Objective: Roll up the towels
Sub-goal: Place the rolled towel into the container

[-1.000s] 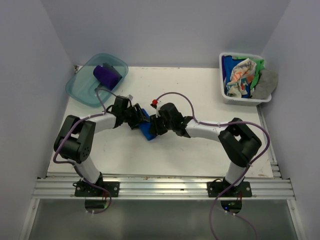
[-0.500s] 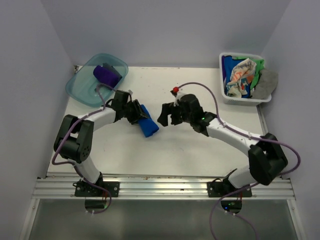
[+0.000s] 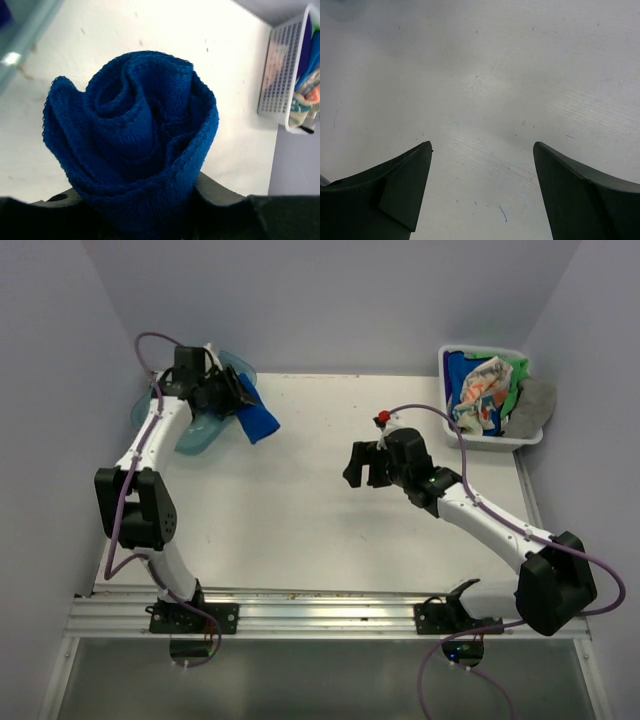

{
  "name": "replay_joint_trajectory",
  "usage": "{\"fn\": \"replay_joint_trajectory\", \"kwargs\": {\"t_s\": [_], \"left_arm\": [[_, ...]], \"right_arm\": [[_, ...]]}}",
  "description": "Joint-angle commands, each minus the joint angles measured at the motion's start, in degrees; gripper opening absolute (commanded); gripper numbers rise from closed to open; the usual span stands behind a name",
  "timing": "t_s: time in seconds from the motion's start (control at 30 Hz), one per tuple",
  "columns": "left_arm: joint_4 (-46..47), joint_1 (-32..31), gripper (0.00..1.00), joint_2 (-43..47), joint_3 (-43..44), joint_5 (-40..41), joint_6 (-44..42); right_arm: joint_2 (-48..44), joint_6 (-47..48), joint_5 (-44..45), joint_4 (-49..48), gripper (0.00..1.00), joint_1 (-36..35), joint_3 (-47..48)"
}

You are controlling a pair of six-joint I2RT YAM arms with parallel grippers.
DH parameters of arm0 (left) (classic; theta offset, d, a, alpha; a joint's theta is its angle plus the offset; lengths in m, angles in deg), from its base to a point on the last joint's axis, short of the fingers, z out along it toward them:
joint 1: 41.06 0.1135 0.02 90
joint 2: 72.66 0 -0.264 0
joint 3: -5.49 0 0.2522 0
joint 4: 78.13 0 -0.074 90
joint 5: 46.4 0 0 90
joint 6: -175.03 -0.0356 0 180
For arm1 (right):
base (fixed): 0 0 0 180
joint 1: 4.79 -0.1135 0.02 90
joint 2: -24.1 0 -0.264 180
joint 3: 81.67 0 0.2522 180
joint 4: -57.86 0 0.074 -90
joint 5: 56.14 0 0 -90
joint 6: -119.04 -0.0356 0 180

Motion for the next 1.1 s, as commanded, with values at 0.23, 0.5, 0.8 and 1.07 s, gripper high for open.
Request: {"fn": "replay_joint_trajectory", "kwargs": {"t_s": [0.23, 0.5, 0.8, 1.07], "left_arm": [[-6.37, 15.51, 0.44, -11.64, 18.6, -4.41, -5.32], [-0.55, 20.44, 0.43, -21.65, 26.34, -9.86, -2.24], [9.81, 22.03, 0.42, -28.78, 25.65, -13.28, 0.74], [17.29, 22.46, 0.42, -29.49, 19.32, -14.08, 3.29]], "right_arm": [[0.74, 0.52, -0.22, 0.52, 0.86, 0.19, 1.29], [3.02, -1.23, -2.15, -0.18, 0.86, 0.11, 1.29], [4.87, -2.64, -3.12, -0.01, 0.86, 0.11, 1.82], [4.78, -2.99, -3.56, 0.43, 0.86, 0.02, 2.26]]}}
